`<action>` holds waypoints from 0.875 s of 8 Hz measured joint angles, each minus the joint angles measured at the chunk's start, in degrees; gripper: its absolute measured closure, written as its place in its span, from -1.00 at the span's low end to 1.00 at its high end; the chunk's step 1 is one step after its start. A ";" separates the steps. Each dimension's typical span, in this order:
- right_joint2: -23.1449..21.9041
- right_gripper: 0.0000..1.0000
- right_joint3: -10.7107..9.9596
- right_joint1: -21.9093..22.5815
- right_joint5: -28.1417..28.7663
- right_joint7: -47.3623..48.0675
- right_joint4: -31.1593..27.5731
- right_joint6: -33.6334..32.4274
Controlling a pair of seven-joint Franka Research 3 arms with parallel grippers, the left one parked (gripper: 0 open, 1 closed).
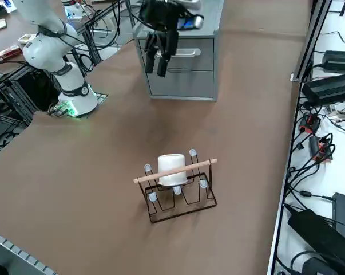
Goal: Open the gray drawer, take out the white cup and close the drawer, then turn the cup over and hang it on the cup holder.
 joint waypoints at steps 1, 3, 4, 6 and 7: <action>-1.81 -1.00 -2.20 -0.04 8.33 1.23 0.22 -0.26; -3.58 -1.00 -7.79 -0.07 24.18 4.39 3.40 -5.28; -3.79 -1.00 -9.37 0.13 28.00 9.89 5.95 -7.74; -4.41 -1.00 -10.45 2.83 29.78 21.20 8.81 -10.41; -5.32 -1.00 -11.26 5.16 29.80 23.87 8.99 -11.02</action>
